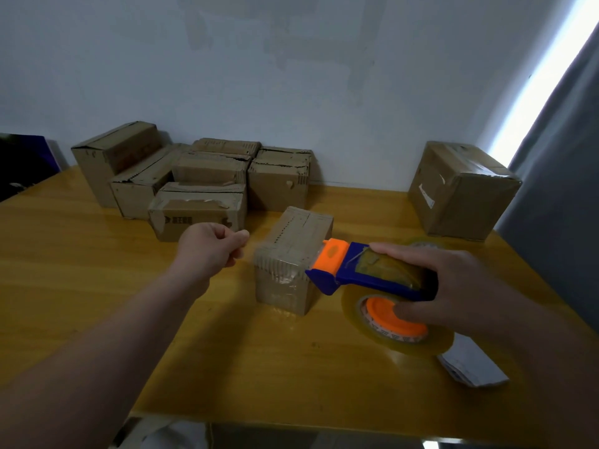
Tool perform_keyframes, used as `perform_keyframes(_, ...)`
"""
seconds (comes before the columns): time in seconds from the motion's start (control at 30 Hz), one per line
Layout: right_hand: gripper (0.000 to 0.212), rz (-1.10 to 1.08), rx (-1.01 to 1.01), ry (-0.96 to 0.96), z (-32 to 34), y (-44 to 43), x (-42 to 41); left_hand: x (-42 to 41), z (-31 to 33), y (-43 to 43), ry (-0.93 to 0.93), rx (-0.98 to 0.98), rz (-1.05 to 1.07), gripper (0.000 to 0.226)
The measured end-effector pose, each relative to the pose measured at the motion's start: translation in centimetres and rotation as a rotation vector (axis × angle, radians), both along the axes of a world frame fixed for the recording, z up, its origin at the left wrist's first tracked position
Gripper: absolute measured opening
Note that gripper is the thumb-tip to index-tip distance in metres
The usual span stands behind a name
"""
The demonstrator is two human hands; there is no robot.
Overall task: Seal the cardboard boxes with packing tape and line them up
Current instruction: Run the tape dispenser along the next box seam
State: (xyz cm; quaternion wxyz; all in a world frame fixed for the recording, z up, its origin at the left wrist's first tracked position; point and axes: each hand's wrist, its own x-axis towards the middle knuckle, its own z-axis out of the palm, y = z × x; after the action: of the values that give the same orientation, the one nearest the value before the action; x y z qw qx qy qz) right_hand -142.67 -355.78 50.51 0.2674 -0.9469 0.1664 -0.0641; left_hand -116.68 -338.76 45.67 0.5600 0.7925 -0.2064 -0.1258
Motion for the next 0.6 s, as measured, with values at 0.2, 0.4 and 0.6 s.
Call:
perform_keyframes(0.2, 0.076, -0.022, 0.016, 0.016, -0.7, -0.5, 0.2, -0.3, -0.8, -0.1, 0.062, 0.0, -0.016, 0.022)
perform_keyframes(0.4, 0.081, -0.046, 0.121, 0.026, -2.4, -0.6, 0.7, -0.3, -1.7, -0.1, 0.242, -0.001, -0.076, 0.02)
perform_keyframes(0.6, 0.081, -0.08, 0.165, -0.018, -3.3, -0.2, 0.9, -0.6, -2.1, -0.3, 0.23, 0.067, -0.146, 0.022)
